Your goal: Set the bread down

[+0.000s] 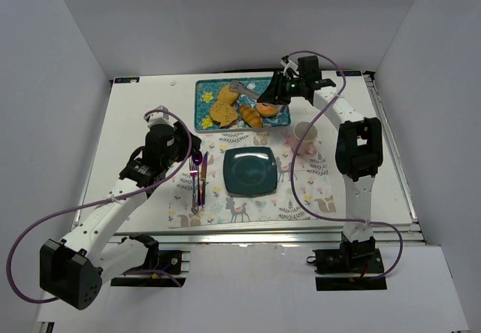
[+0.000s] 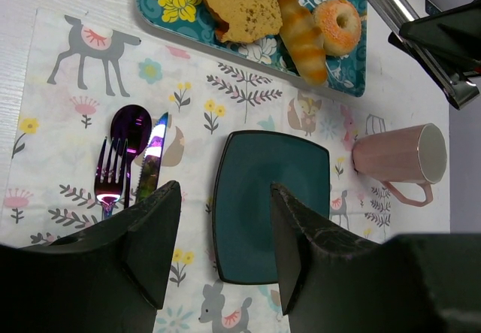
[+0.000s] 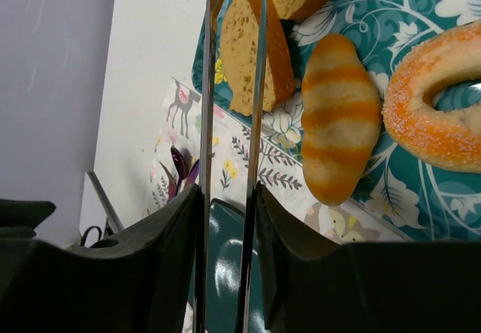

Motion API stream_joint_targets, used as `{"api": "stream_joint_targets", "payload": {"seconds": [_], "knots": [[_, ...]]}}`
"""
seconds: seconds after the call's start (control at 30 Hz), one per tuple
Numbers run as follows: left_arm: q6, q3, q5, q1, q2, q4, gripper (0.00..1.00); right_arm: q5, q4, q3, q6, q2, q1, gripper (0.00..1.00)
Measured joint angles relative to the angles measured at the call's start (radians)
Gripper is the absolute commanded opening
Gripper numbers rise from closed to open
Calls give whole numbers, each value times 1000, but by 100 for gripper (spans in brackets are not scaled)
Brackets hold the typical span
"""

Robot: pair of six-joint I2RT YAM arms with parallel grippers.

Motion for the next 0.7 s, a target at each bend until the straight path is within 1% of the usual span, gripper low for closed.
{"api": "stream_joint_targets", "payload": {"seconds": [0.3, 0.37, 0.4, 0.47, 0.7], "knots": [[-1, 0, -3, 0, 11, 0, 60, 80, 14, -5, 99, 8, 2, 42], [0, 0, -3, 0, 18, 0, 60, 111, 15, -5, 109, 9, 3, 42], [0, 0, -3, 0, 23, 0, 60, 123, 15, -5, 113, 10, 4, 44], [0, 0, -3, 0, 31, 0, 60, 145, 15, -5, 124, 14, 8, 45], [1, 1, -2, 0, 48, 0, 60, 179, 11, -16, 150, 28, 17, 45]]}}
